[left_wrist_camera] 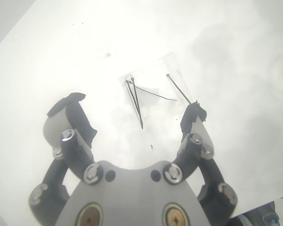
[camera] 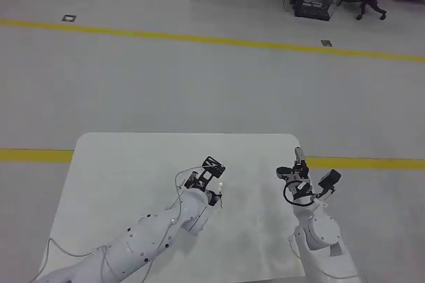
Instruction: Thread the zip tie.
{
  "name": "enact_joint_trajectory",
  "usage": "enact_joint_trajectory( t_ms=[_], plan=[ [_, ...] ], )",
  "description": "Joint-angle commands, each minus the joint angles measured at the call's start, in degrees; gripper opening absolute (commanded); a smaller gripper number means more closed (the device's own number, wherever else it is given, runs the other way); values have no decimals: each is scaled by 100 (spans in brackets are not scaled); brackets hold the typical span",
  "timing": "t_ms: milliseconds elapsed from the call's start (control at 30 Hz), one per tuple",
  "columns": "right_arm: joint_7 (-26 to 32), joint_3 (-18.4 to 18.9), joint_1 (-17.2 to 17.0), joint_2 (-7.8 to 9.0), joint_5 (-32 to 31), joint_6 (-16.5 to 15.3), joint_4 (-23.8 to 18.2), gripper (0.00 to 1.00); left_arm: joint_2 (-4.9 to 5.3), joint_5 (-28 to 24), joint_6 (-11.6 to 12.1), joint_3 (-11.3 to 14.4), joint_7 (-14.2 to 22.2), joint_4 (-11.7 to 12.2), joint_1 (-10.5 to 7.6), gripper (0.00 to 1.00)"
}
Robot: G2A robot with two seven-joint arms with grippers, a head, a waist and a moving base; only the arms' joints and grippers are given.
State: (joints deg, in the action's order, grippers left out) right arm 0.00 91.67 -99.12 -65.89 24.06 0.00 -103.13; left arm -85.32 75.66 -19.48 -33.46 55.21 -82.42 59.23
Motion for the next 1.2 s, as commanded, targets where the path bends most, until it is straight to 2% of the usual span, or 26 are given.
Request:
enact_joint_trajectory(
  t_ms=[0,100,167,233,300,367,500,700,800,1033,1100,1167],
  plan=[
    [0,0,0,0,0,0,0,100,0,0,0,0,0,0,0,100],
    [0,0,0,0,0,0,0,100,0,0,0,0,0,0,0,100],
    [0,0,0,0,0,0,0,100,-10,-101,0,-118,142,76,-58,100],
    [0,0,0,0,0,0,0,100,-103,-368,0,-174,411,114,-224,100],
    [0,0,0,0,0,0,0,100,-194,-423,0,-87,701,288,-411,100],
    [0,0,0,0,0,0,0,100,-315,-694,0,-51,857,518,-593,100],
    [0,0,0,0,0,0,0,100,-539,-726,0,148,902,1043,-893,100],
    [0,0,0,0,0,0,0,100,-883,-443,0,302,629,1875,-1085,100],
    [0,0,0,0,0,0,0,100,-1018,-279,0,234,623,2020,-1090,100],
    [0,0,0,0,0,0,0,100,-1018,-279,0,234,623,2020,-1090,100],
    [0,0,0,0,0,0,0,100,-999,-153,130,276,552,2060,-1050,100],
    [0,0,0,0,0,0,0,100,-982,-56,173,266,636,2007,-1034,100]
  ],
)
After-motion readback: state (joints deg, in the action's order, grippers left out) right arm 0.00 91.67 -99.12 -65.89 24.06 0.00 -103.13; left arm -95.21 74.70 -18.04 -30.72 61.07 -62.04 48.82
